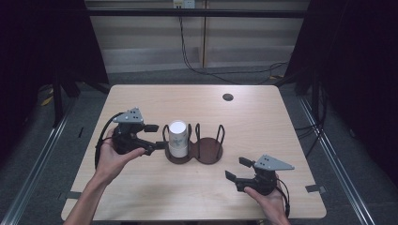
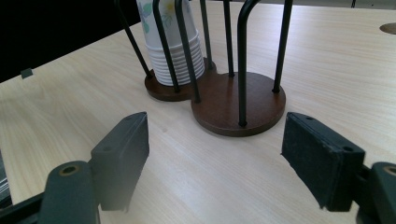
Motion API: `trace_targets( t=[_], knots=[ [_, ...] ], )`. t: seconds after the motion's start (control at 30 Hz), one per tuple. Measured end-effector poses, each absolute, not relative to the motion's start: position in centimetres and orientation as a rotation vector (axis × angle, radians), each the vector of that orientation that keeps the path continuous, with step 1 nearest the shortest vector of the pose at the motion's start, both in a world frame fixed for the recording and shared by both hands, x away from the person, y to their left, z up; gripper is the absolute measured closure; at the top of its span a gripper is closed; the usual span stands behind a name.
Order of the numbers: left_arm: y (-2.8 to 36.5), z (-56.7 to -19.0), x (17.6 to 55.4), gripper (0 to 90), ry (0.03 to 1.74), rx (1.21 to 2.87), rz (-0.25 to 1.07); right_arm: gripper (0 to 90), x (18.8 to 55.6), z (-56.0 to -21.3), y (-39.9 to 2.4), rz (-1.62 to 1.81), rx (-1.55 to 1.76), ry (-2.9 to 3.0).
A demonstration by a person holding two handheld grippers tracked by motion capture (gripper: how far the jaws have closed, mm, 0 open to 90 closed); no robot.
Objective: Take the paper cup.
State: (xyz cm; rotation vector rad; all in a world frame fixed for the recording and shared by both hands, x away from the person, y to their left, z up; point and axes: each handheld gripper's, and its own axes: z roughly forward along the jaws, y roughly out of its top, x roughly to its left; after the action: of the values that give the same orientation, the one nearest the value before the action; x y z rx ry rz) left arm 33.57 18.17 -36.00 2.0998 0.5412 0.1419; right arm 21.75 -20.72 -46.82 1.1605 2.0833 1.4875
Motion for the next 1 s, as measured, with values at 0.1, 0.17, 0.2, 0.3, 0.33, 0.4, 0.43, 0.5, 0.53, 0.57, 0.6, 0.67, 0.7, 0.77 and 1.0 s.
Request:
trace_targets(
  t=[0.1,0.17,0.2,0.3,0.33,0.4,0.43,0.5,0.53,0.57,0.6,0.67,0.7,0.77,1.0],
  knots=[
    [17.9,-36.0,34.0,22.1,0.544,2.123,0.157,22.3,21.7,-46.8,-20.7,1.492,1.159,2.085],
    [17.8,-36.0,34.5,21.7,0.547,2.14,0.156,22.4,21.7,-46.8,-20.7,1.492,1.157,2.087],
    [17.7,-36.0,34.6,21.8,0.55,2.144,0.151,22.8,21.7,-46.8,-20.7,1.488,1.163,2.097],
    [17.5,-35.8,34.9,22.8,0.541,2.158,0.142,22.5,21.7,-46.9,-20.5,1.487,1.163,2.113],
    [17.4,-35.8,34.9,23.5,0.544,2.162,0.148,22.2,21.7,-46.9,-20.5,1.487,1.156,2.117],
    [17.0,-35.7,35.1,26.7,0.538,2.192,0.156,21.3,21.7,-46.8,-20.4,1.485,1.153,2.117],
    [16.9,-35.6,35.1,28.5,0.533,2.203,0.154,21.1,21.8,-46.9,-20.3,1.484,1.152,2.117],
    [16.4,-35.3,35.3,28.5,0.515,2.235,0.166,20.4,21.8,-46.9,-20.3,1.47,1.159,2.118],
    [16.2,-35.1,35.4,28.0,0.516,2.237,0.163,19.9,21.8,-46.9,-20.2,1.463,1.154,2.116],
    [16.0,-35.0,35.5,27.7,0.507,2.243,0.166,19.4,21.9,-46.9,-20.2,1.462,1.151,2.117],
    [15.8,-34.9,35.6,27.4,0.504,2.254,0.168,19.0,21.9,-46.9,-20.1,1.466,1.152,2.117],
    [15.4,-34.9,35.8,26.6,0.501,2.271,0.18,18.7,21.8,-46.9,-20.1,1.459,1.151,2.121],
    [15.3,-34.9,36.0,25.9,0.51,2.275,0.182,18.4,21.8,-46.9,-20.1,1.457,1.147,2.123],
    [15.1,-34.9,36.3,24.9,0.516,2.292,0.172,18.3,21.7,-46.9,-20.1,1.458,1.145,2.124],
    [14.1,-35.1,37.2,25.6,0.501,2.351,0.175,18.3,21.8,-46.9,-20.1,1.458,1.145,2.125]
  ],
)
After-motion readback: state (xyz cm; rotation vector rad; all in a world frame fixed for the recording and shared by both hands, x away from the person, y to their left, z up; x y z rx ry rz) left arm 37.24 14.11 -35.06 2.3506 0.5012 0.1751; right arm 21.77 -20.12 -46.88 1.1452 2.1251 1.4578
